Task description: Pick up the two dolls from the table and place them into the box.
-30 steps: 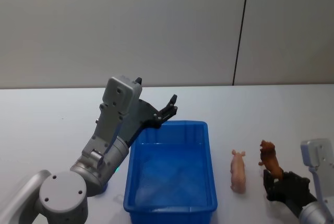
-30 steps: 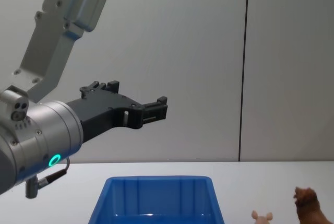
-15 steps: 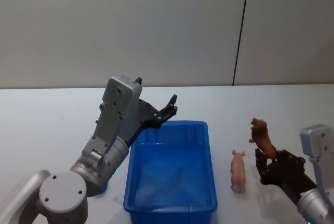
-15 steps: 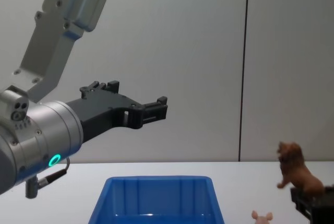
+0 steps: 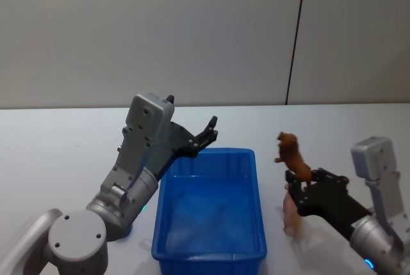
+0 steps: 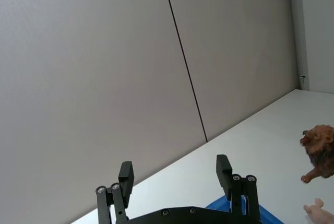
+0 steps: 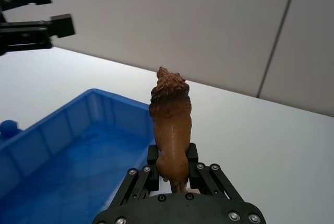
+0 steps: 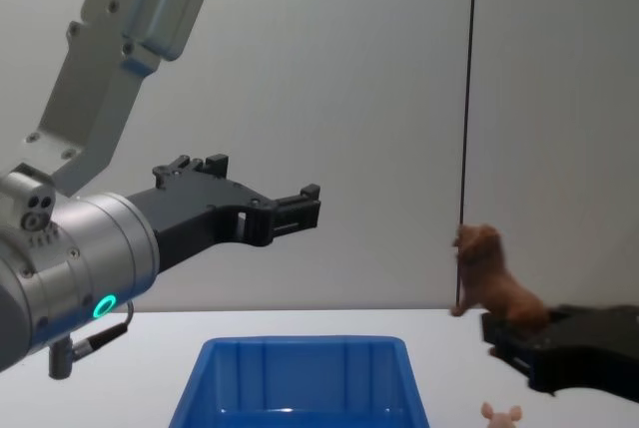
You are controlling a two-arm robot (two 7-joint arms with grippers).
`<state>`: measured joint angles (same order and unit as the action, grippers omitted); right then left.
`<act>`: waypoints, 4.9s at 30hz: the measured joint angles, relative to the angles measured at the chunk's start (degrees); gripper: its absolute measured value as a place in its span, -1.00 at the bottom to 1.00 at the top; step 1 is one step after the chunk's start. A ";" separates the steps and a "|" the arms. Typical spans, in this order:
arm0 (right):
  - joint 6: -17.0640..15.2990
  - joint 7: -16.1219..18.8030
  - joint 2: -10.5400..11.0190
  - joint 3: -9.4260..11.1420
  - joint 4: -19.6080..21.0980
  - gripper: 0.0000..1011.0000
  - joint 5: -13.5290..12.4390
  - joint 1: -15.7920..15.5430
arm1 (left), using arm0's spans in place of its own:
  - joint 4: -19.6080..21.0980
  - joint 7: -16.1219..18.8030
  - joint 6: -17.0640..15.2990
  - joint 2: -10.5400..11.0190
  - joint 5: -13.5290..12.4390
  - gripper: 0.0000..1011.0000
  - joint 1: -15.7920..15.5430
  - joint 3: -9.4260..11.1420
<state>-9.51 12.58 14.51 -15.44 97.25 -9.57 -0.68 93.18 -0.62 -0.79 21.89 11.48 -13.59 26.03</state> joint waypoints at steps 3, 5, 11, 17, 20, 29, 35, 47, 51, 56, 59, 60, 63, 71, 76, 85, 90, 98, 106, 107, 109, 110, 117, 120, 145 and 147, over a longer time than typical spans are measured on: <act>-0.78 3.06 -0.57 -0.39 -0.96 -0.43 0.28 1.43 | 0.00 0.00 0.00 0.00 0.00 0.98 0.00 0.00; -1.15 4.25 -0.84 -0.58 -1.41 -0.43 0.43 2.02 | 0.00 0.00 0.00 0.00 0.00 0.98 0.00 0.00; -3.24 10.18 -2.62 -1.71 -4.55 -0.43 1.61 5.41 | 0.00 0.00 0.00 0.00 0.00 0.98 0.00 0.00; -4.43 13.94 -4.26 -2.72 -7.62 -0.43 2.84 8.19 | 0.00 0.00 0.00 0.00 0.00 0.98 0.00 0.00; -4.87 15.53 -5.16 -3.21 -9.50 -0.43 3.43 9.70 | 0.00 0.00 0.00 0.00 0.00 0.98 0.00 0.00; -5.13 17.93 -7.23 -4.37 -13.96 0.08 5.03 13.09 | 0.00 0.00 0.00 0.00 0.00 0.98 0.00 0.00; -4.64 17.27 -7.92 -4.78 -15.26 0.48 5.65 14.03 | 0.00 0.00 0.00 0.00 0.00 0.98 0.00 0.00; -3.28 10.85 -7.51 -4.80 -13.22 0.98 5.72 12.60 | 0.00 0.00 0.00 0.00 0.00 0.98 0.00 0.00; -3.14 8.12 -7.01 -4.67 -11.57 0.98 5.45 11.43 | 0.00 0.00 0.00 0.00 0.00 0.98 0.00 0.00; -3.32 3.32 -6.02 -4.37 -8.64 0.98 4.97 9.21 | 0.00 0.00 0.00 0.00 0.00 0.98 0.00 0.00; -3.81 0.13 -5.32 -4.16 -6.51 0.98 4.68 7.48 | 0.00 0.00 0.00 0.00 0.00 0.98 0.00 0.00; -3.81 0.13 -5.32 -4.16 -6.51 0.98 4.68 7.48 | 0.00 0.00 0.00 0.00 0.00 0.98 0.00 0.00; -4.45 -2.67 -4.70 -4.00 -4.75 0.98 4.43 5.97 | 0.00 0.00 0.00 0.00 0.00 0.98 0.00 0.00; -7.24 -9.48 -3.34 -3.62 -0.70 0.98 3.65 2.22 | 0.00 0.00 0.00 0.00 0.00 0.98 0.00 0.00; -9.30 -12.95 -2.68 -3.47 1.25 0.98 3.27 0.02 | 0.00 0.00 0.00 0.00 0.00 0.98 0.00 0.00; -11.20 -15.81 -2.66 -3.66 2.04 0.98 3.60 -1.78 | 0.00 0.00 0.00 0.00 0.00 0.98 0.00 0.00; -11.38 -16.12 -3.14 -4.00 1.06 0.98 4.37 -1.95 | 0.00 0.00 0.00 0.00 0.00 0.98 0.00 0.00; -10.94 -16.21 -4.36 -4.62 -1.86 0.98 6.06 -1.37 | 0.00 0.00 0.00 0.00 0.00 0.98 0.00 0.00; -9.99 -16.21 -6.01 -5.19 -6.07 0.98 7.99 0.10 | 0.00 0.00 0.00 0.00 0.00 0.98 0.00 0.00; -9.89 -16.21 -6.14 -5.22 -6.43 0.98 8.11 0.24 | 0.00 0.00 0.00 0.00 0.00 0.98 0.00 0.00; -9.65 -16.21 -6.40 -5.28 -7.15 0.98 8.34 0.53 | 0.00 0.00 0.00 0.00 0.00 0.98 0.00 0.00; -9.39 -16.19 -6.68 -5.34 -7.88 0.95 8.58 0.84 | 0.00 0.00 0.00 0.00 0.00 0.98 0.00 0.00; -8.26 -15.89 -7.68 -5.39 -10.62 0.64 8.97 1.98 | 0.00 0.00 0.00 0.00 0.00 0.98 0.00 0.00; -7.70 -15.72 -8.03 -5.32 -11.71 0.49 8.92 2.44 | 0.00 0.00 0.00 0.00 0.00 0.98 0.00 0.00; -3.69 -15.93 -8.83 -4.12 -12.95 -0.23 6.36 2.99 | 0.00 0.00 0.00 0.00 0.00 0.98 0.00 0.00; -3.23 -15.96 -8.71 -4.06 -12.42 -0.23 6.47 2.81 | 0.00 0.00 0.00 0.00 0.00 0.98 0.00 0.00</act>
<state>-12.74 -3.38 5.80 -19.51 84.83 -3.10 2.12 93.17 -0.63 -0.79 21.89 11.48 -13.59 26.02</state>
